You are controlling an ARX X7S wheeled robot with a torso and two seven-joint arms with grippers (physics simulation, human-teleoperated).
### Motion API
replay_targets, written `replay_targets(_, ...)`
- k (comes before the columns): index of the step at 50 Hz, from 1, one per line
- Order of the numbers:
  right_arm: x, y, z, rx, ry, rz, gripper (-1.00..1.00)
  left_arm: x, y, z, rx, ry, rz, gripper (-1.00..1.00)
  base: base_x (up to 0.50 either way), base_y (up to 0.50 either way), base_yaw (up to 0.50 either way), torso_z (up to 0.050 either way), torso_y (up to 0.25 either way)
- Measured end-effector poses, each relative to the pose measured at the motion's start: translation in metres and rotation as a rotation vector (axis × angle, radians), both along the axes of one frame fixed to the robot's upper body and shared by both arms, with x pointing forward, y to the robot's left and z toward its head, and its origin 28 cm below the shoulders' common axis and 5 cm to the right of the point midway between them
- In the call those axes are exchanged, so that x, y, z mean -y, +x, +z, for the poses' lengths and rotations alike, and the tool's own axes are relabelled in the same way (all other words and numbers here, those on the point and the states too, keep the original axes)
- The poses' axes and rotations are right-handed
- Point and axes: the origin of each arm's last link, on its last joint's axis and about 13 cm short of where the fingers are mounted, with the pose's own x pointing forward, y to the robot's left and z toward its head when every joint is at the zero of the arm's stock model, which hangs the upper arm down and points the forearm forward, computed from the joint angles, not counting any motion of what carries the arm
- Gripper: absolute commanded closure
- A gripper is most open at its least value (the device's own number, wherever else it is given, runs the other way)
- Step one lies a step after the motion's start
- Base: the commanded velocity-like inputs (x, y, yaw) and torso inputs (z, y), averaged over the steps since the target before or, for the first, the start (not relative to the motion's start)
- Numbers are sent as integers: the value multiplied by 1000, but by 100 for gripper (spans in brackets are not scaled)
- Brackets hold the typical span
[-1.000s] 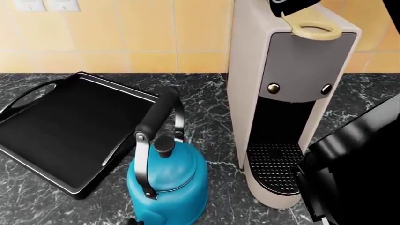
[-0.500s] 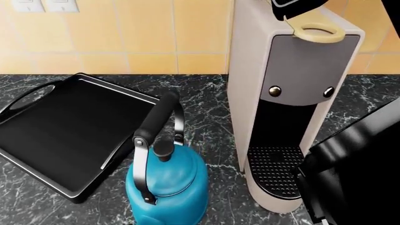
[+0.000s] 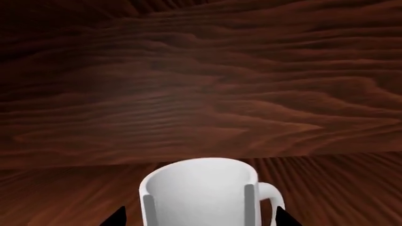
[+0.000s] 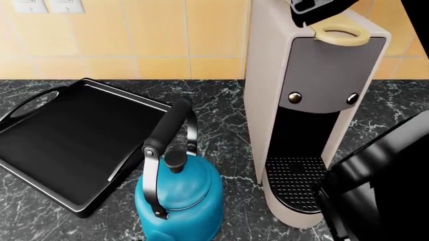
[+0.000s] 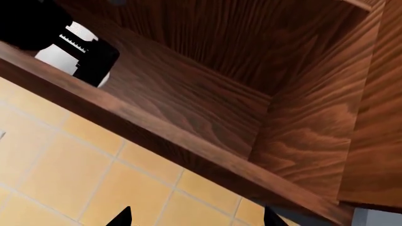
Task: Pick the kettle from the counter and place it on the tray. Then pick the mug from the cabinet and place it on the tray. Then close the cabinet doors.
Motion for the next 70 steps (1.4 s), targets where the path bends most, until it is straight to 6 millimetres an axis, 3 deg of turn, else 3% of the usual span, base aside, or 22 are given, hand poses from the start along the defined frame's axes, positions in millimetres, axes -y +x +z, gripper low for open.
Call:
replay_targets(17, 2, 2, -4, -11, 5, -2, -100, 2, 3, -2, 20, 35, 40, -100, 0, 0, 0, 0, 0)
replay_targets(18, 2, 2, -4, -11, 5, -3, -100, 2, 3, -2, 21, 36, 42, 100, 0, 0, 0, 0, 0)
replay_targets(43, 4, 1, -7, -3, 17, -2, -100, 3, 7, -3, 53, 44, 63, 100, 0, 0, 0, 0, 0)
replay_targets(70, 3, 1, -6, -1, 15, 4, -100, -3, -12, 33, 354, -207, 1, 100, 0, 0, 0, 0, 0)
